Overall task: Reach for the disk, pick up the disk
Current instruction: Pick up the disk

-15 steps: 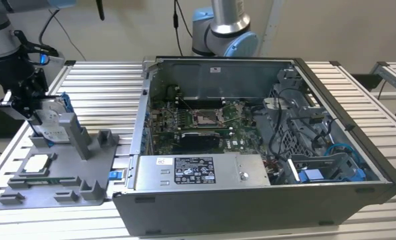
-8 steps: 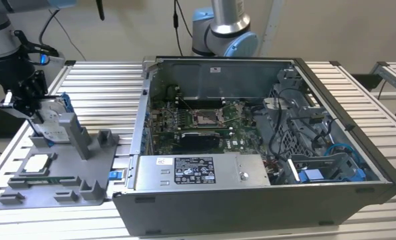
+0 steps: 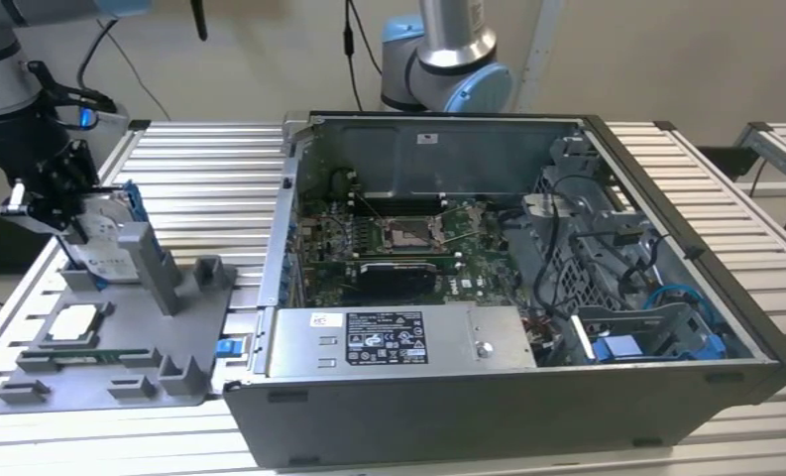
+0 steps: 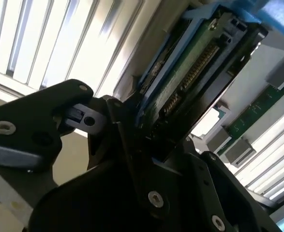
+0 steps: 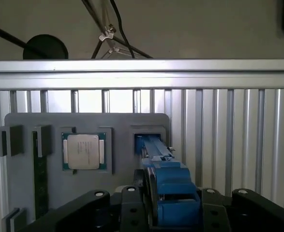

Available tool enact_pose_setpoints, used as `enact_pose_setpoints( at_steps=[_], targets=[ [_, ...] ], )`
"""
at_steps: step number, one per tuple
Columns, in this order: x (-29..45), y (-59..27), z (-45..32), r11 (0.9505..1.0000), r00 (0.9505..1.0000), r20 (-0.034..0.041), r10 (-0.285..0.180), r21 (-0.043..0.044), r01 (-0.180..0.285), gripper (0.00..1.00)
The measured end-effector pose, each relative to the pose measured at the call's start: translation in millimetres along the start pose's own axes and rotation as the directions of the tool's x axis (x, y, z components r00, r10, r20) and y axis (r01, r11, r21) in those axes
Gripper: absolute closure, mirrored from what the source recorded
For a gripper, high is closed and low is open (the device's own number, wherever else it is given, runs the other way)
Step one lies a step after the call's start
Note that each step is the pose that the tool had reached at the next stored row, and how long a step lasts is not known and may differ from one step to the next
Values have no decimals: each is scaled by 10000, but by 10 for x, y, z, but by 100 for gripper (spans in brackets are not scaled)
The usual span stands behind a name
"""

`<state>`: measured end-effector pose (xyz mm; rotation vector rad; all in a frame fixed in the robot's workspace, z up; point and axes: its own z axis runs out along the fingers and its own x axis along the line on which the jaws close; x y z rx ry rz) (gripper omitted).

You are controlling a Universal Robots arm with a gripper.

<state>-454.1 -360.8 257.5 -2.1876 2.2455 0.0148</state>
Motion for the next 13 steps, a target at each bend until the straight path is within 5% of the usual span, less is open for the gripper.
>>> enact_pose_setpoints(
  at_steps=[2,5,11,13],
  targets=[
    [3,1,1,10000,10000,-48,-2,2,2,100],
    [6,0,-1,10000,9999,132,-9,-3,9,100],
    [4,0,-24,10000,9998,192,-4,12,4,100],
    [5,-1,-33,10000,9996,285,-7,0,7,100]
  ],
)
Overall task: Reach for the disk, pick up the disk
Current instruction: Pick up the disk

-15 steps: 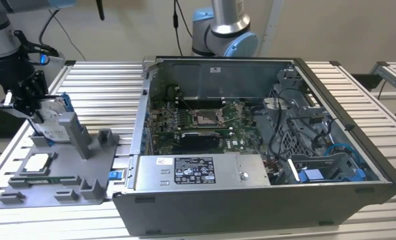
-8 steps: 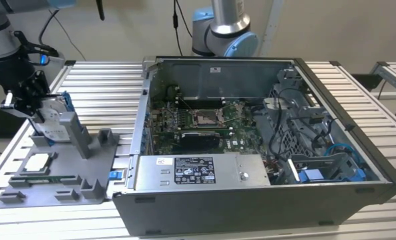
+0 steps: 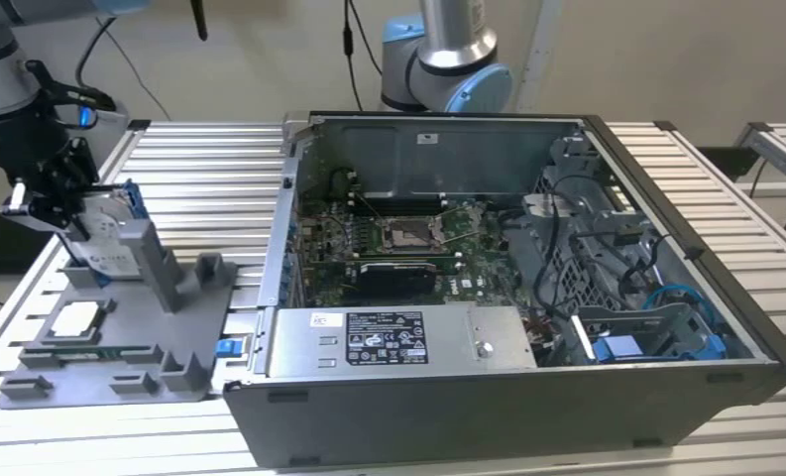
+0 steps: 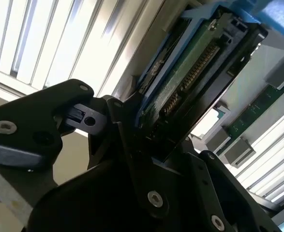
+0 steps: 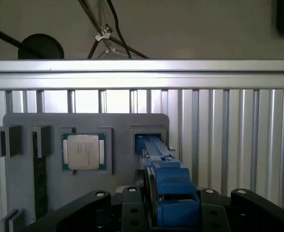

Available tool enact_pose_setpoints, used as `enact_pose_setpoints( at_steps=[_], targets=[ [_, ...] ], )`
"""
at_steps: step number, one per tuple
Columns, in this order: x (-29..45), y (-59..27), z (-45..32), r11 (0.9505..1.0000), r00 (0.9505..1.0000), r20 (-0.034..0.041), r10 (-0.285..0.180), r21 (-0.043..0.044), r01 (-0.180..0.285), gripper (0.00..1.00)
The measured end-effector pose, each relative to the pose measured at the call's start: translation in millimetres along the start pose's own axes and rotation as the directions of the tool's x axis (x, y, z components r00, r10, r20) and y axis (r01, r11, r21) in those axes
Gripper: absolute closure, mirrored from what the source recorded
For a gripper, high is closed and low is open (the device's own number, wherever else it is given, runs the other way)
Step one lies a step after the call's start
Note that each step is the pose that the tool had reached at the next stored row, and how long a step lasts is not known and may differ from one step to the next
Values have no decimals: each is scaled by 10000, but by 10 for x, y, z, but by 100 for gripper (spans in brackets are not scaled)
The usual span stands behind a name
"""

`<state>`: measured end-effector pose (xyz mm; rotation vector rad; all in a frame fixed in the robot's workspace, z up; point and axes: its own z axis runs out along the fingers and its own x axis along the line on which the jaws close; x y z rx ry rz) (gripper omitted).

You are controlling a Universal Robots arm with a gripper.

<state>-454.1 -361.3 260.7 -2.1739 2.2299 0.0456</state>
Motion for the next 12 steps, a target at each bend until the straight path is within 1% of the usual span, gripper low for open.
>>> enact_pose_setpoints(
  at_steps=[2,6,12],
  targets=[
    [-2,2,-24,10000,10000,10,3,-2,-3,100],
    [-5,2,-107,10000,10000,6,3,-1,-3,100],
    [-13,3,-319,10000,10000,14,3,-3,-3,100]
  ],
)
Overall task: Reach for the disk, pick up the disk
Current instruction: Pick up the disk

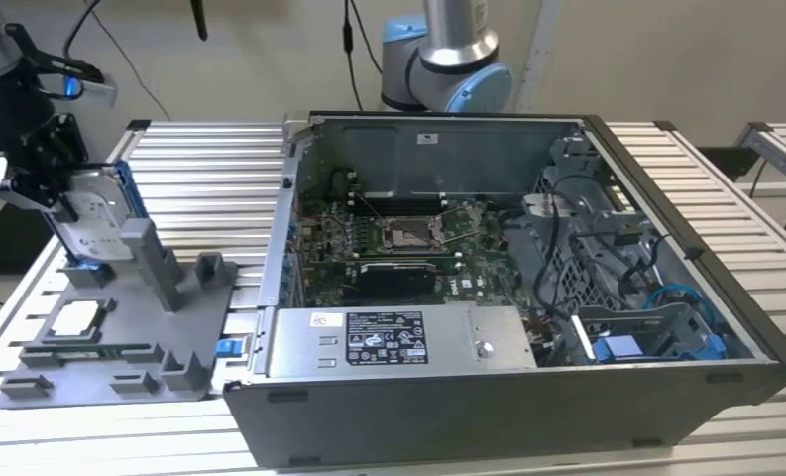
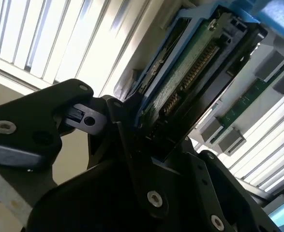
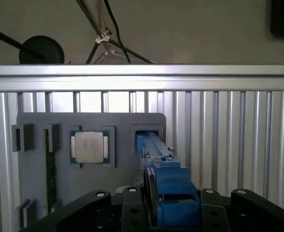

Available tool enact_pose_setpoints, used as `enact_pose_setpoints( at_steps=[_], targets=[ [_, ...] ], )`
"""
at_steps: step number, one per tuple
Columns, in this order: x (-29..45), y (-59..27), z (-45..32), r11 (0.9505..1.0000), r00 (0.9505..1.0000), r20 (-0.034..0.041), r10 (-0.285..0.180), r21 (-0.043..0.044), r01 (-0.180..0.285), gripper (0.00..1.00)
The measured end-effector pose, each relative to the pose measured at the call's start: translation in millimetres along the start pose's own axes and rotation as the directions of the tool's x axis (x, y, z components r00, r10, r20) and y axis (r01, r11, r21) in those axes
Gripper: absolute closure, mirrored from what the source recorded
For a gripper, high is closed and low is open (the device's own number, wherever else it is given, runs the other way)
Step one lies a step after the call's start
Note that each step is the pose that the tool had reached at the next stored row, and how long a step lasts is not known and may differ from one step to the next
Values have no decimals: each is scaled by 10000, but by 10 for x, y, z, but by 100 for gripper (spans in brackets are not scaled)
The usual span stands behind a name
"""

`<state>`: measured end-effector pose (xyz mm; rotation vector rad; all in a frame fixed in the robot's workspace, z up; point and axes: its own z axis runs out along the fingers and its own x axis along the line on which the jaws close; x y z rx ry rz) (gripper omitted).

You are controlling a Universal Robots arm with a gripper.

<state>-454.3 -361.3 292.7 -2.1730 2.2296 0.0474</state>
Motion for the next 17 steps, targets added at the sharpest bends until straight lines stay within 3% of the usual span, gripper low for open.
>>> enact_pose_setpoints(
  at_steps=[17],
  targets=[
    [-30,2,-724,10000,10000,0,-6,0,6,100]
  ],
)
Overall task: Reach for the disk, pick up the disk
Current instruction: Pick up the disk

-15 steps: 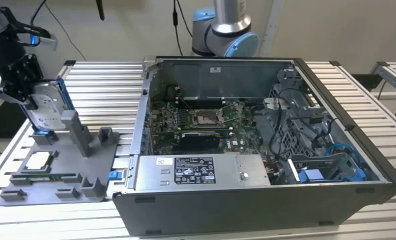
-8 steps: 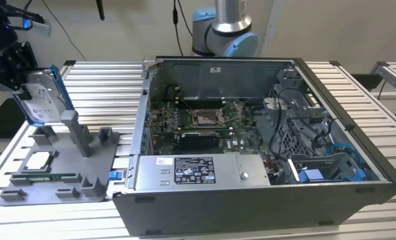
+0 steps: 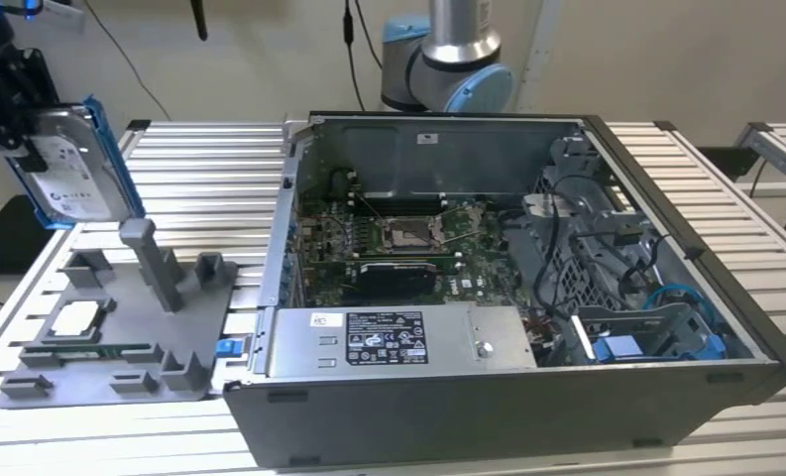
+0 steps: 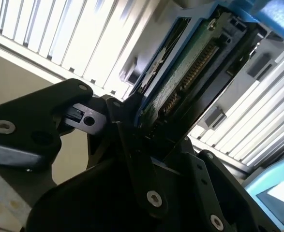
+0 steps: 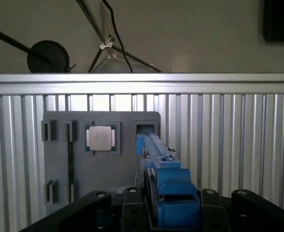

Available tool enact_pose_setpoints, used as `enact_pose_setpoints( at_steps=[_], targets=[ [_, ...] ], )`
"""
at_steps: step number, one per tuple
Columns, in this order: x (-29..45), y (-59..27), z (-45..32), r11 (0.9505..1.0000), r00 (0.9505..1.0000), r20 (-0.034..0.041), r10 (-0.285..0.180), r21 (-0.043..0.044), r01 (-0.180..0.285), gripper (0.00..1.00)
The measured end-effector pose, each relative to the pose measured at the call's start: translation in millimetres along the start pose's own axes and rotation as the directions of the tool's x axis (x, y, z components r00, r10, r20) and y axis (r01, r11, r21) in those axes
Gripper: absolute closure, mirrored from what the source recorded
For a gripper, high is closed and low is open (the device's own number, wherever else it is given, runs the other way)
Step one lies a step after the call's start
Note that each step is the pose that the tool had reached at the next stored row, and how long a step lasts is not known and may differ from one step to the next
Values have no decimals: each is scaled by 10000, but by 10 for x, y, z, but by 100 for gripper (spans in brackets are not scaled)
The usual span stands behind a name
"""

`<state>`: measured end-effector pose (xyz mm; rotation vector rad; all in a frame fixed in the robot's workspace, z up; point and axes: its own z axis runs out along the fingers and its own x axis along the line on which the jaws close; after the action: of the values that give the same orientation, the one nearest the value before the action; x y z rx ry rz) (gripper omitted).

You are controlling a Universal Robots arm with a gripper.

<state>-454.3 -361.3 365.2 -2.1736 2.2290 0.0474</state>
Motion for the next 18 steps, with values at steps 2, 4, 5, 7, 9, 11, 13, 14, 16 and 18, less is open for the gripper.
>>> enact_pose_setpoints(
  at_steps=[2,4,5,7,9,11,13,14,16,18],
  targets=[
    [-2,0,-59,10000,10000,0,0,1,0,100],
    [-5,1,-114,10000,10000,1,0,1,0,100],
    [-6,1,-145,10000,10000,0,0,0,0,100],
    [-9,1,-213,10000,10000,1,0,1,0,100],
    [-11,1,-282,10000,10000,-1,0,0,0,100],
    [-14,1,-344,10000,10000,0,0,1,0,100],
    [-17,1,-417,10000,10000,0,0,0,0,100],
    [-19,1,-453,10000,10000,0,0,0,0,100],
    [-22,1,-524,10000,10000,-1,0,-1,0,100],
    [-24,1,-590,10000,10000,0,0,0,0,100]
  ],
)
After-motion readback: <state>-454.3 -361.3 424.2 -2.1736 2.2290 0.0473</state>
